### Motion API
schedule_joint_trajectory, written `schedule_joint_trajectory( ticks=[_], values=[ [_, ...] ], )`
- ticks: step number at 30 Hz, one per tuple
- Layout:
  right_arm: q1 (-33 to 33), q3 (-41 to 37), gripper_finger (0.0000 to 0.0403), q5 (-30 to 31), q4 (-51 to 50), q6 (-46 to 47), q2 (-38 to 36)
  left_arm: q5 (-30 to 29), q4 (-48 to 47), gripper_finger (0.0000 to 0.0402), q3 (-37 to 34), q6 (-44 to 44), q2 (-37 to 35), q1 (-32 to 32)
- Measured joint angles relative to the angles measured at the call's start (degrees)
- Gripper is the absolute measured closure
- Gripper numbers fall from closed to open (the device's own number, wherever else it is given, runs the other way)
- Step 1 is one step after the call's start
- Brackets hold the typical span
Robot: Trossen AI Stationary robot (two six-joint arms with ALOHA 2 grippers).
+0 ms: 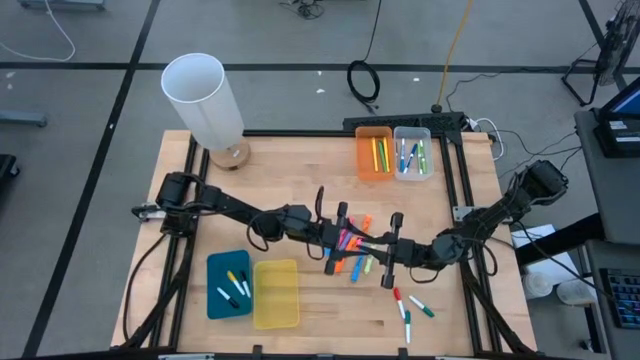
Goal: Pick & Place Markers
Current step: Put the white and pink highlighter pen into the blue bin, then put the top white and green highlighter pen into the blue bin
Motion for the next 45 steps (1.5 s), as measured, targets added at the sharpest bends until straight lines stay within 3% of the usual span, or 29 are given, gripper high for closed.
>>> schedule_joint_trajectory(
  ticks=[4,11,21,25,30,34,39,45],
  values=[
    [0.04,0.00,0.0390,0.25,-0.01,0.31,-0.02,1.09,-0.53,0.0277,0.01,-0.70,-0.03,0.03],
    [0.51,0.02,0.0397,-1.25,0.37,0.09,-0.02,1.88,-0.93,0.0289,0.00,-1.38,-0.09,-0.01],
    [1.40,0.61,0.0401,-1.67,0.42,-1.31,-0.26,0.83,-1.44,0.0230,0.02,-1.71,-0.07,-0.01],
    [1.83,0.61,0.0402,-1.47,0.42,-0.64,-0.26,1.43,-5.62,0.0267,0.02,-1.47,-0.12,-0.01],
    [4.33,0.61,0.0394,-1.42,-1.51,-2.24,-0.35,0.93,-21.80,0.0328,0.00,-1.29,-5.26,-0.19],
    [5.63,1.01,0.0362,0.64,-5.39,-0.36,-0.36,-1.59,-36.53,0.0361,0.00,-1.60,-12.25,-0.70],
    [3.99,6.25,0.0276,2.64,-29.21,12.33,1.64,-3.57,-46.51,0.0385,0.00,-0.91,-20.08,-3.25],
    [1.52,14.42,0.0197,-11.64,-50.38,30.62,7.91,-4.03,-51.78,0.0398,0.00,-2.79,-22.32,-5.50]
  ],
)
